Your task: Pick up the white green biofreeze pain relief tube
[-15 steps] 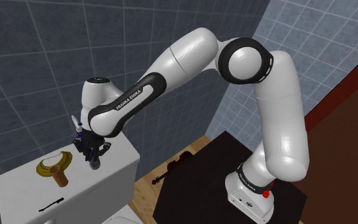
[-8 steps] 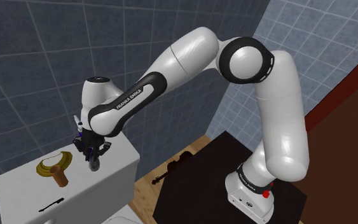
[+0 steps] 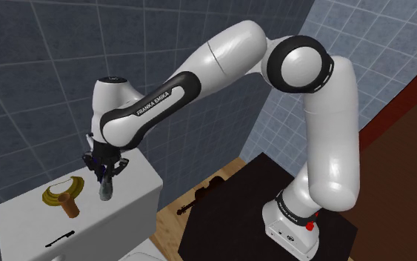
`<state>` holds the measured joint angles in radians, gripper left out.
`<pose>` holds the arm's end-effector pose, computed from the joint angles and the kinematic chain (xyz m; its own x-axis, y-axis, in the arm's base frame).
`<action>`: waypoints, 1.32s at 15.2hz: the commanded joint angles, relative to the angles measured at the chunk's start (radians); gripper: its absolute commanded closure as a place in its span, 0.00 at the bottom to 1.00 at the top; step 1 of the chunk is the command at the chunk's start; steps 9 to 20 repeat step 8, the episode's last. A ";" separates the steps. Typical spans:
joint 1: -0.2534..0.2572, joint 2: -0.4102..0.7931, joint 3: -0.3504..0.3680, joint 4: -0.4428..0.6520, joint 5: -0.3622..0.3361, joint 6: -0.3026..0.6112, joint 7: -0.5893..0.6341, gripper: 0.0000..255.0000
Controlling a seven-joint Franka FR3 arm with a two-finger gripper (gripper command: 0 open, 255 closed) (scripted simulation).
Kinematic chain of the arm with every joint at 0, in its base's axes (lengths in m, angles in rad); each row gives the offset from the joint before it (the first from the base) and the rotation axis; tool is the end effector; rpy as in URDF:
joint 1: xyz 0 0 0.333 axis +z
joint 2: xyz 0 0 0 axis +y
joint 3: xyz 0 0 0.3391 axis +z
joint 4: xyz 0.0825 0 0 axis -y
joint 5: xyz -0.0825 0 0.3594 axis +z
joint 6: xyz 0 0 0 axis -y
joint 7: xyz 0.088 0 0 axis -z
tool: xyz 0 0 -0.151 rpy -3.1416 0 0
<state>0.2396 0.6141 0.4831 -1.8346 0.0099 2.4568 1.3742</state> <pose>0.5037 0.4152 0.2288 0.7197 -0.6448 -0.2572 -0.6850 -0.7199 -0.1120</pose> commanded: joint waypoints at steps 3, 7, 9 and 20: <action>-0.010 -0.037 0.012 0.003 0.012 -0.038 0.001 1.00; -0.018 -0.065 0.021 0.007 0.021 -0.069 0.002 1.00; -0.018 -0.065 0.021 0.007 0.021 -0.069 0.002 1.00; -0.018 -0.065 0.021 0.007 0.021 -0.069 0.002 1.00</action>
